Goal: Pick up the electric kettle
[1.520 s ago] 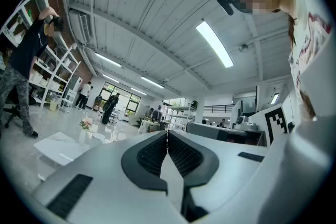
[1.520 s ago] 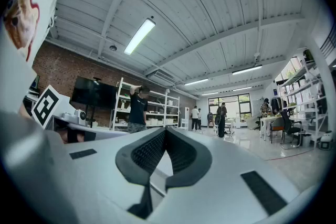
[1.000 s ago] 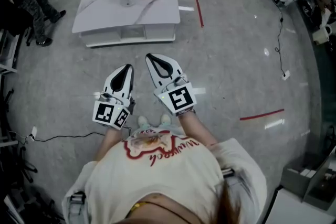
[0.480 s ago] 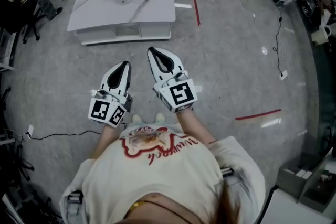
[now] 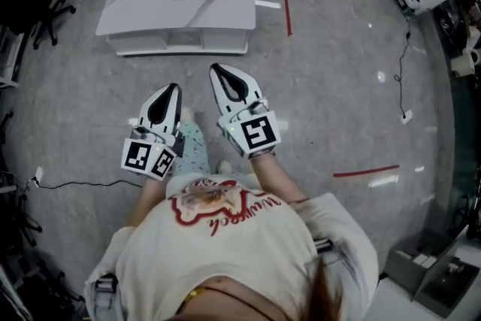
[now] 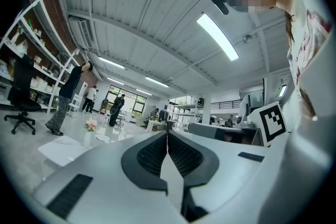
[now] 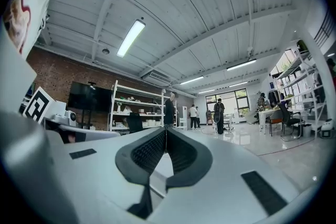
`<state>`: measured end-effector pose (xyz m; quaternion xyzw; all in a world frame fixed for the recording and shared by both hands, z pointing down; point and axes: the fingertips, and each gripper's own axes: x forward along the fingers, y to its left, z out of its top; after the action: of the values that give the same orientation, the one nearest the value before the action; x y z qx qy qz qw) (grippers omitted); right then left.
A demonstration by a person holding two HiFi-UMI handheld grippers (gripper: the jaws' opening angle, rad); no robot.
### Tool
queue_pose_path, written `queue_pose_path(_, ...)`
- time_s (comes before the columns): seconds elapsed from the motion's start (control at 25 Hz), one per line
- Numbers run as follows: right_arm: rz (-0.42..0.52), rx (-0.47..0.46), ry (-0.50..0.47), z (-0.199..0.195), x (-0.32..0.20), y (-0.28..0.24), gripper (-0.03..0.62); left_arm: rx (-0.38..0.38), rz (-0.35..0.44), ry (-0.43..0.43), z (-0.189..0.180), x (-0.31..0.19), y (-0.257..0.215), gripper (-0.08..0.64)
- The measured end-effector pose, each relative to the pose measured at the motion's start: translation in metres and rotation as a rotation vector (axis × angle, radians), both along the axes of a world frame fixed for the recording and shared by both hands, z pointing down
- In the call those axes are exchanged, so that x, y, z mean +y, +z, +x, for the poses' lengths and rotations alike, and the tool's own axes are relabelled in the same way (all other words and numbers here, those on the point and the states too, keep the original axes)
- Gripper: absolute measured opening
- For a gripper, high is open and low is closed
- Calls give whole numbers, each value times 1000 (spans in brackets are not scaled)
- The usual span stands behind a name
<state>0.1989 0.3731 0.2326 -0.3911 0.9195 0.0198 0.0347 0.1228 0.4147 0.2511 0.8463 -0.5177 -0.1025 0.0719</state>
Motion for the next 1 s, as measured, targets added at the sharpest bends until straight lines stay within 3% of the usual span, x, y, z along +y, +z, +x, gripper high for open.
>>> queue_pose_path(0.24,44,14,1,-36,-65,6,15,22,6,32,-29,-71,13,14)
queue_pose_path(0.4,33,-4,13,-69,-136,2,15,44,1,65,-56,-145,11,14)
queue_pose_path(0.72,54,1,82,-144,-280,-18,15,11,8,135,-134,-295,-12,14)
queue_pose_path(1.0,69,-10,95,-173,-344,-34,15,6,30,150,-162,-365,-30,14)
